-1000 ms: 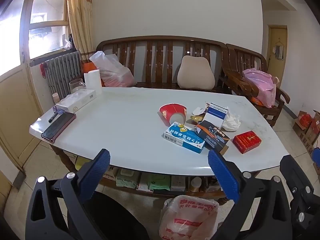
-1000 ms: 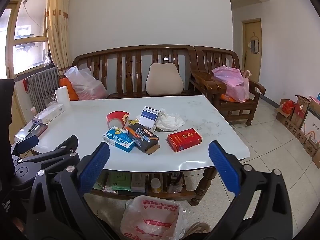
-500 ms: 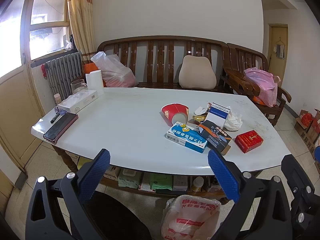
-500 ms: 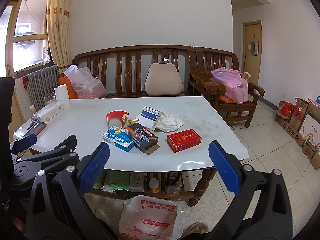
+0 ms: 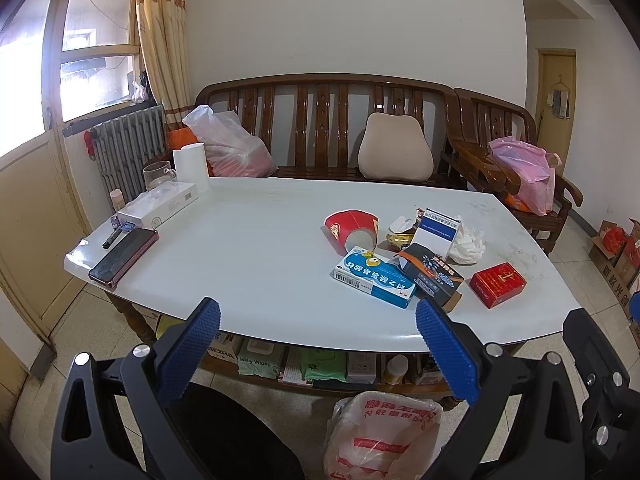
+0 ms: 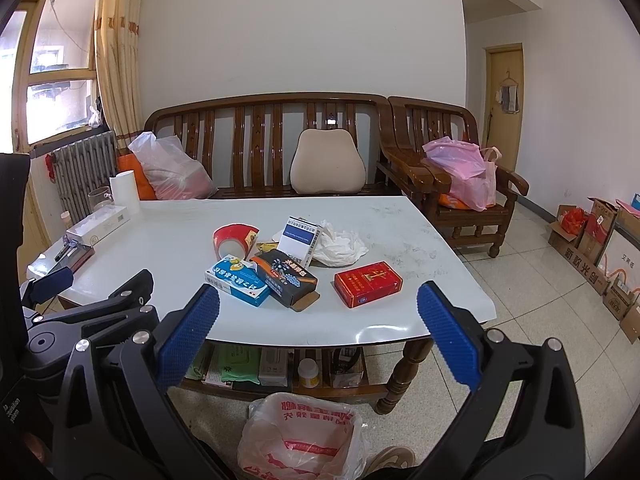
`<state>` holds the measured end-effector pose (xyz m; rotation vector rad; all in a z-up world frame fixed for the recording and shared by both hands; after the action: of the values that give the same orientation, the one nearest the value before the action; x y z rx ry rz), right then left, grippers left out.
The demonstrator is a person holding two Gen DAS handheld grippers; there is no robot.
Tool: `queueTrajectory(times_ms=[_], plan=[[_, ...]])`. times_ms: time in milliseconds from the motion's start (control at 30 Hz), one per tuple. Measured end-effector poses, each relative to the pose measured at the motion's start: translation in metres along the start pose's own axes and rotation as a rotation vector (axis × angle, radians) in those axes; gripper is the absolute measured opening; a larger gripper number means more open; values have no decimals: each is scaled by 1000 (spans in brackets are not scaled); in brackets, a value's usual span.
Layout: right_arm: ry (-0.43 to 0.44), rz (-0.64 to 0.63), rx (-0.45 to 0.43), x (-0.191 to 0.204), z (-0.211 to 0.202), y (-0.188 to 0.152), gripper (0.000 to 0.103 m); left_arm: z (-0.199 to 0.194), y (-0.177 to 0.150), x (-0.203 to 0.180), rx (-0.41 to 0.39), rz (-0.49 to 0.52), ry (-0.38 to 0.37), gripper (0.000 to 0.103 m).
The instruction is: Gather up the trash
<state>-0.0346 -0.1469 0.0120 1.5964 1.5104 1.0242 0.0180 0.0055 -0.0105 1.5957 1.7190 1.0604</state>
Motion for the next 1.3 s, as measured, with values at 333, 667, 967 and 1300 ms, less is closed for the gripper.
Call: queueTrajectory(times_ms=[333,667,967,1300], plan=[[-1,-2,-1,0,0,-1,97,0,2,1,0,1,1,96],[0,-3,-3,1,-2,2,97,-3,3,2,-2,-1,2,96],[0,-4,-4,1,-2,1,97,-3,3,2,-3,-1,1,96],[6,-3,-6,4,-3,4,97,-4,10,6,-6,8,6,96]])
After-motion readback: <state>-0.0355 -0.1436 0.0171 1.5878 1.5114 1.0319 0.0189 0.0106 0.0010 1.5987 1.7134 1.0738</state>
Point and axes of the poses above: each gripper's, at about its wrist camera, not at the fingertips, and z roughly the way its jaws point, x to its left, y to its top, the point moved 2 cm from there along z, roughly the way its jaws point, and after that the axes turned 10 degrees about y, right-handed, at the moved point
